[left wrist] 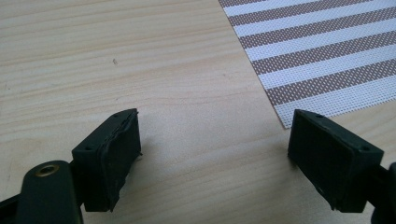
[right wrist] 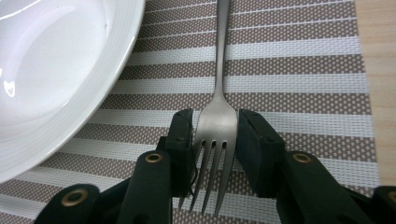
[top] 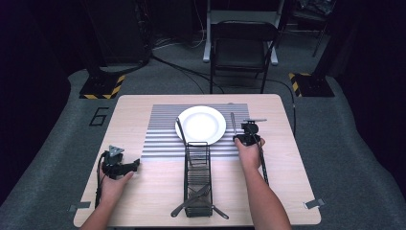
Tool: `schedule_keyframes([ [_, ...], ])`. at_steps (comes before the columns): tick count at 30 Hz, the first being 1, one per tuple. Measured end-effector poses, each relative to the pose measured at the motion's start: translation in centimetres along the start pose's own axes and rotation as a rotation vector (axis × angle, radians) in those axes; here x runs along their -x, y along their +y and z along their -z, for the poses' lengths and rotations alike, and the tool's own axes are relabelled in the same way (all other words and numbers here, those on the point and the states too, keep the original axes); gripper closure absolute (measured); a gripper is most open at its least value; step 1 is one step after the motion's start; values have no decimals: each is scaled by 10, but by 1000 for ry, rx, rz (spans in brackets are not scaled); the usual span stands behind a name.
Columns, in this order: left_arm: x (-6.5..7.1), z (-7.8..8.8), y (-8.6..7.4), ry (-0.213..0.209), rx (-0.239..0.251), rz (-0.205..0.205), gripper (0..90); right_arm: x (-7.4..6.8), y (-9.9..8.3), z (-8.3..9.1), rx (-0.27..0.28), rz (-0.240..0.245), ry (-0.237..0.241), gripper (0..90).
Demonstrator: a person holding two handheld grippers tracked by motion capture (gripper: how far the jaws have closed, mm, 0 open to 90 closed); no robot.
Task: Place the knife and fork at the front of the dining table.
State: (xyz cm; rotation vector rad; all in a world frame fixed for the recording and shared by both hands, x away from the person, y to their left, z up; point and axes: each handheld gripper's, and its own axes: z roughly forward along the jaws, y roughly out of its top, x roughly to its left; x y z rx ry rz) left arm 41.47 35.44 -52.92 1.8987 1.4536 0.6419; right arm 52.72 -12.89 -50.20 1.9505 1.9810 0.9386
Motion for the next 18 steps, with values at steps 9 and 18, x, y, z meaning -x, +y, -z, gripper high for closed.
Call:
schedule_keyframes([
  [9,0,0,0,-1,0,2,167,-4,2,2,7,14,-20,638],
  [18,1,0,0,0,13,-3,184,-6,8,19,38,54,1,622],
])
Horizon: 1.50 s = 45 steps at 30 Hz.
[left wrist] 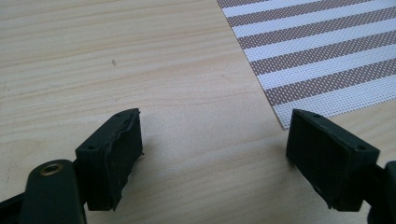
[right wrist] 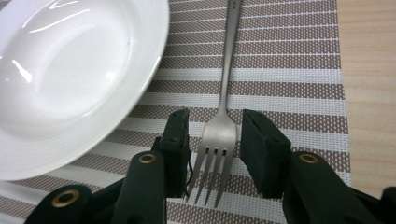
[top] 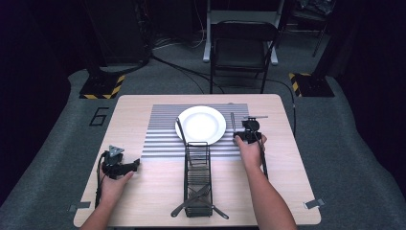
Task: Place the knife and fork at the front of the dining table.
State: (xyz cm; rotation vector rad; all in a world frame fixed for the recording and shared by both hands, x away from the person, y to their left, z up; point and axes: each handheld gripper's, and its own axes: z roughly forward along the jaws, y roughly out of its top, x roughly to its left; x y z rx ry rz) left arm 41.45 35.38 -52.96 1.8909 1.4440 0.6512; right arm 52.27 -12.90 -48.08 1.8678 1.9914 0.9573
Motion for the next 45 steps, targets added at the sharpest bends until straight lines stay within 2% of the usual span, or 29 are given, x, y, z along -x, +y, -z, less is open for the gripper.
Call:
schedule_keyframes([
  [6,0,1,0,-7,4,5,226,-6,0,14,27,65,16,613],
  [12,2,2,-1,-11,17,-5,303,0,-10,30,53,132,58,607],
  [16,3,4,-1,-27,14,-7,364,5,-19,36,53,137,82,601],
  [18,2,5,0,-23,13,-5,414,8,-24,41,66,157,85,598],
  [19,2,6,0,-31,7,4,426,8,-26,42,63,152,90,596],
  [23,3,12,3,-64,4,30,475,11,-35,51,89,182,87,589],
  [25,5,17,7,-71,11,17,482,12,-39,56,98,175,96,586],
  [28,12,26,15,-91,41,-1,484,13,-45,61,112,193,107,576],
  [32,22,33,24,-124,48,-32,486,14,-53,67,114,191,121,567],
  [37,39,46,39,-165,78,-80,496,15,-59,71,117,210,125,549],
  [41,52,56,52,-212,108,-88,510,18,-63,73,116,211,128,539],
  [45,69,65,66,-257,125,-119,529,20,-67,73,121,217,123,535],
])
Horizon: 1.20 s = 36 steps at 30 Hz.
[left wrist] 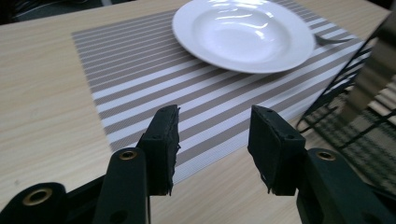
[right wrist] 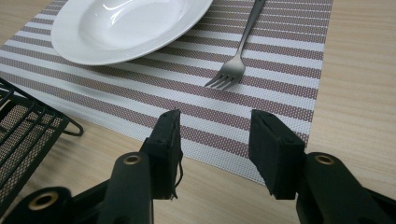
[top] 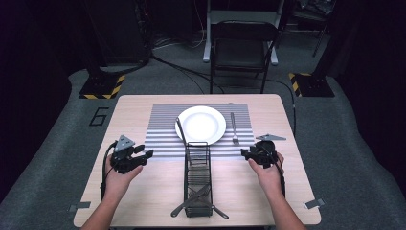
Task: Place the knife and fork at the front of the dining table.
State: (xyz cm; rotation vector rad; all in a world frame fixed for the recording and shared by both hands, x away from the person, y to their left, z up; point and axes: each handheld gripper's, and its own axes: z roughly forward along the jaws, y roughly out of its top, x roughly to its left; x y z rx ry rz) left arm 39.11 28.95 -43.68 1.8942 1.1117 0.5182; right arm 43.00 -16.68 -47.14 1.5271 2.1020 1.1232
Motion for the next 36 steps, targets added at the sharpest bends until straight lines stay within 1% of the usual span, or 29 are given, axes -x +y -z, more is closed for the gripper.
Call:
schedule_keyframes([
  [3,13,2,12,-31,6,-25,551,-1,-1,1,14,6,-7,537],
  [5,19,2,18,-48,6,-31,561,-1,-1,1,22,17,-13,539],
  [7,27,2,25,-66,12,-40,568,-2,-2,1,30,17,-15,539],
  [11,39,0,35,-93,7,-65,583,-2,-2,2,35,15,-12,540],
  [13,44,-1,38,-99,4,-60,588,-2,-2,2,33,15,-11,539],
  [16,49,-2,42,-116,7,-58,588,-1,-3,2,33,27,-14,539],
  [19,55,-4,46,-133,14,-56,588,-1,-3,4,36,21,-13,539],
  [20,57,-4,47,-139,14,-54,589,-1,-3,4,42,26,-15,539],
  [22,60,-5,50,-143,20,-60,590,-1,-3,5,50,26,-14,542],
  [26,67,-9,54,-151,28,-58,598,-2,-3,7,57,28,-11,551],
  [30,73,-14,56,-161,21,-65,611,-2,-3,8,60,33,-12,552],
  [32,75,-17,57,-165,18,-72,620,-1,-3,8,59,30,-10,552],
  [36,79,-22,58,-175,14,-72,633,-1,-4,7,55,21,-9,551],
])
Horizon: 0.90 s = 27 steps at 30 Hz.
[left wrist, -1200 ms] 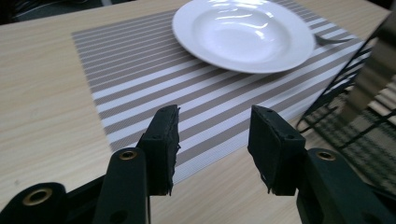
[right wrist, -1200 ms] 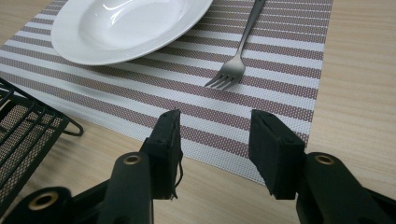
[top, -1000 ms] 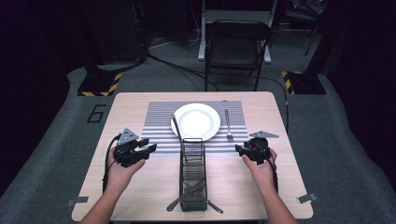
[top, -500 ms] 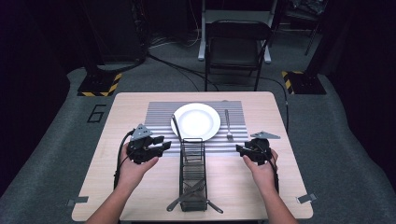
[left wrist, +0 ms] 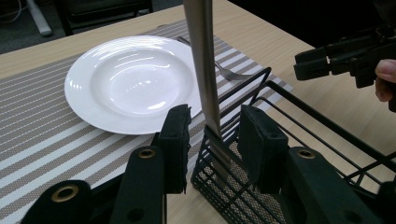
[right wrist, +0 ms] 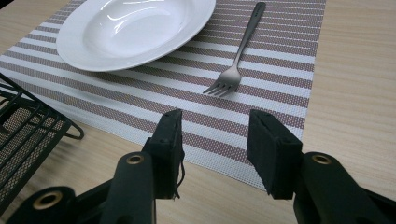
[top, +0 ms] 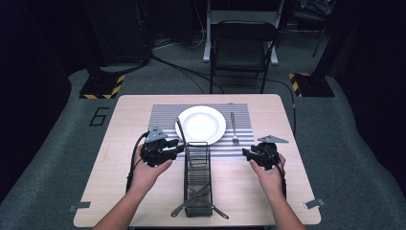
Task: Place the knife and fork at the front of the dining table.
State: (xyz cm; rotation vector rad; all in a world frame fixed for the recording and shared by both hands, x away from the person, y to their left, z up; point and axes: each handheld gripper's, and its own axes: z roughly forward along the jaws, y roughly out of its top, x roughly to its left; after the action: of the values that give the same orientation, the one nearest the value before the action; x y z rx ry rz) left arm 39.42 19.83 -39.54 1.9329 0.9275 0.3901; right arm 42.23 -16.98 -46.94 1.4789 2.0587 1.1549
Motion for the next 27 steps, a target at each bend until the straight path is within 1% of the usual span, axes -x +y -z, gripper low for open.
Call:
schedule_keyframes([
  [3,2,-5,1,4,-5,-3,643,1,0,0,2,0,4,551],
  [5,3,-8,1,0,-5,6,652,1,0,0,1,2,3,551],
  [8,3,-11,1,-3,-10,6,666,0,0,0,5,0,6,551],
  [14,3,-18,1,2,-10,22,684,0,-1,1,5,-3,10,552],
  [17,3,-20,1,5,-13,16,686,0,-1,1,6,-3,10,551],
  [19,3,-21,1,10,-10,11,700,0,-1,1,6,-1,12,551],
  [23,3,-22,0,14,-5,23,724,0,-1,1,7,-5,12,551],
  [27,2,-24,-1,15,-6,20,741,0,-1,1,4,-8,16,550],
])
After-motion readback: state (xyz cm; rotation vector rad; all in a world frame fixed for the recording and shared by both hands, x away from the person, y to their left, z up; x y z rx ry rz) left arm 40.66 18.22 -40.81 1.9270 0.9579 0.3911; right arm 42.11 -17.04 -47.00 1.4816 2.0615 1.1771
